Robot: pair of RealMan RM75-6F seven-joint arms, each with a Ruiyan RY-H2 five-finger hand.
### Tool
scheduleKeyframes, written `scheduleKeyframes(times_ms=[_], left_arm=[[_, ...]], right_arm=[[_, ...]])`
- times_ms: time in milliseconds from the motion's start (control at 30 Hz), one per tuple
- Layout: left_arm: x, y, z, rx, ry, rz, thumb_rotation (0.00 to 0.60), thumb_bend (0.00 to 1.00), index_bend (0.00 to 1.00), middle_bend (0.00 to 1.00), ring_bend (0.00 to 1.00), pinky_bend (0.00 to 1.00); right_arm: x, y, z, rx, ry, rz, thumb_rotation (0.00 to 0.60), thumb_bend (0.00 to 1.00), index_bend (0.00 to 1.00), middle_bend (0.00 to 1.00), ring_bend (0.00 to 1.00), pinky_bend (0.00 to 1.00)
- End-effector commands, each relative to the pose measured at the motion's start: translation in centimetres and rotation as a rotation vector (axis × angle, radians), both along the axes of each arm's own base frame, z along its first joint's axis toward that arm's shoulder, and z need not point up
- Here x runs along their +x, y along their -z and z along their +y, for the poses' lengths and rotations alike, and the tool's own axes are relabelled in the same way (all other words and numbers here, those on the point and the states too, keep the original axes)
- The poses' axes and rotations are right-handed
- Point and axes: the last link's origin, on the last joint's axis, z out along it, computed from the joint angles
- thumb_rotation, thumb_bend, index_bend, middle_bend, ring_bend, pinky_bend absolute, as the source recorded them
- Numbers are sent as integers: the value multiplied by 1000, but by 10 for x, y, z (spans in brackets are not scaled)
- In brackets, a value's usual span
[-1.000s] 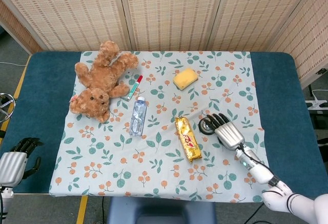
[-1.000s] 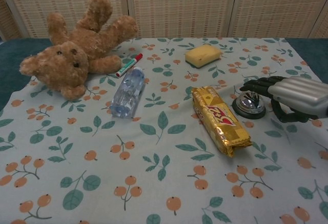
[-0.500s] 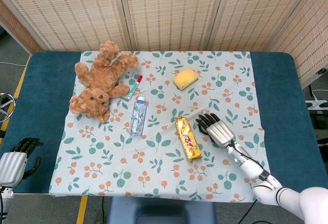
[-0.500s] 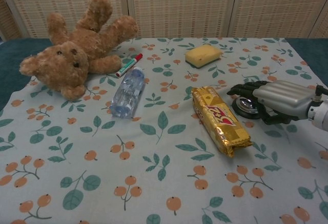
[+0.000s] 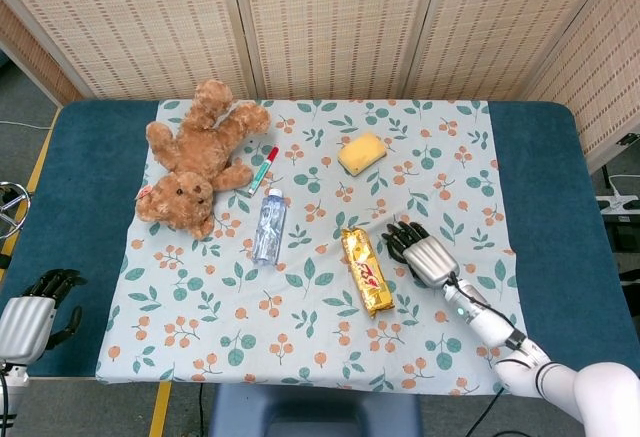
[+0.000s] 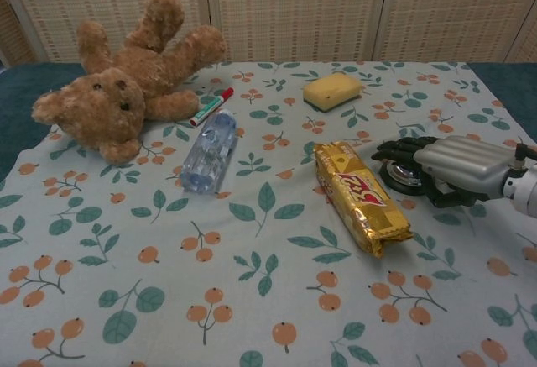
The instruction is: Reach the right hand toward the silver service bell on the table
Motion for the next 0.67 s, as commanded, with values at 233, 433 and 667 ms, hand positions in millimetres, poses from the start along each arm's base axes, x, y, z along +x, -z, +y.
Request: scheduleKeyframes(times_ms=[233, 433, 667], left_arm=[[1, 1, 0, -4, 1, 3, 600, 483, 303, 231, 168, 417], [0, -1, 0, 3, 0, -7, 600, 483, 303, 231, 168, 417], [0, -1, 0, 10, 4, 1, 600, 483, 303, 231, 168, 417]], right_arm=[[-5, -45, 19, -112, -60, -8, 600, 1000, 0, 0, 0, 84], [-39, -89, 76, -249, 82, 88, 600, 1000, 0, 0, 0, 84], [-59, -118, 125, -371, 307, 203, 600, 1000, 0, 0, 0, 90]])
